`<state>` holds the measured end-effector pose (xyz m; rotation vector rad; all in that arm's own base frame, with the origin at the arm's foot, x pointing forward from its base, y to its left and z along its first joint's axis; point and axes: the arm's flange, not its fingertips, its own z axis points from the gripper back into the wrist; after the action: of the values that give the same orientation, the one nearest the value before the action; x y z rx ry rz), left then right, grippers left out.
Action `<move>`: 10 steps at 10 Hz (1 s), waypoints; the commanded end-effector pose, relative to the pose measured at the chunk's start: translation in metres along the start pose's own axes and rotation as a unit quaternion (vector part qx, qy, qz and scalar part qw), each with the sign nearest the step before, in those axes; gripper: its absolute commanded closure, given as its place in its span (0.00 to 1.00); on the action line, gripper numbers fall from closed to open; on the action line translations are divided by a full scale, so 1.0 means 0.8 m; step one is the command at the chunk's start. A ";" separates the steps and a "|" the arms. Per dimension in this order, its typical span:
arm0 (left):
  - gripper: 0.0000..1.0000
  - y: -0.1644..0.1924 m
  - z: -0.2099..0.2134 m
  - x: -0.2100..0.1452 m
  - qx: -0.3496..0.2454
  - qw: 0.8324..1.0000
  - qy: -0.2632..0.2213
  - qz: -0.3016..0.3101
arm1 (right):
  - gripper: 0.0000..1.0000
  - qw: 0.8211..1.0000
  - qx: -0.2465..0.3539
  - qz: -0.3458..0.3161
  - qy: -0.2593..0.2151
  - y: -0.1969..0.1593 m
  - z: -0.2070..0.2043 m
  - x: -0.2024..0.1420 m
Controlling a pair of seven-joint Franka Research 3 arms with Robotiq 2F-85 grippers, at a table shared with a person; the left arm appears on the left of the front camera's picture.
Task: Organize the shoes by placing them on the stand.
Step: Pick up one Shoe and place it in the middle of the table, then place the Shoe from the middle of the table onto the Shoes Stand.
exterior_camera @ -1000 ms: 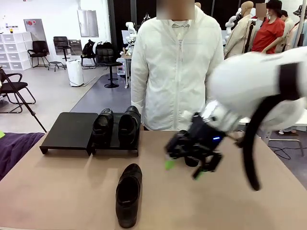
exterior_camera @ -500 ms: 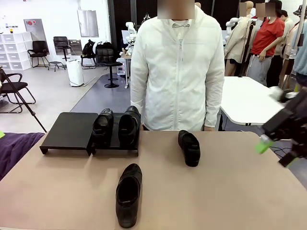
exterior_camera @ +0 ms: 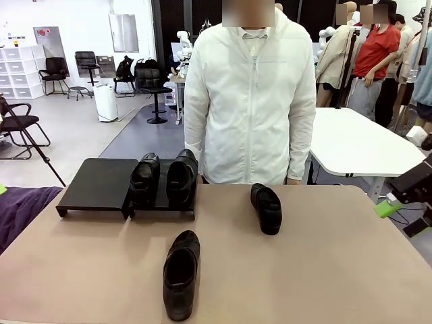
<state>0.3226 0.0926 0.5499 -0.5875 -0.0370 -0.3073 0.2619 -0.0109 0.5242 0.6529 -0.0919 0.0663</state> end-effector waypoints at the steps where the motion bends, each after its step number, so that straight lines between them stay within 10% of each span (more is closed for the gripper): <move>1: 0.00 -0.002 0.001 -0.001 -0.007 1.000 -0.002 -0.009 | 0.00 1.000 0.001 -0.005 0.006 0.012 0.011 0.000; 10: 0.00 -0.002 0.001 -0.001 -0.007 1.000 -0.002 -0.009 | 0.00 1.000 0.001 -0.005 0.006 0.012 0.011 0.000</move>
<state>0.3226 0.0926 0.5499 -0.5875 -0.0370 -0.3074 0.2602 -0.0102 0.5334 0.6486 -0.0852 0.0757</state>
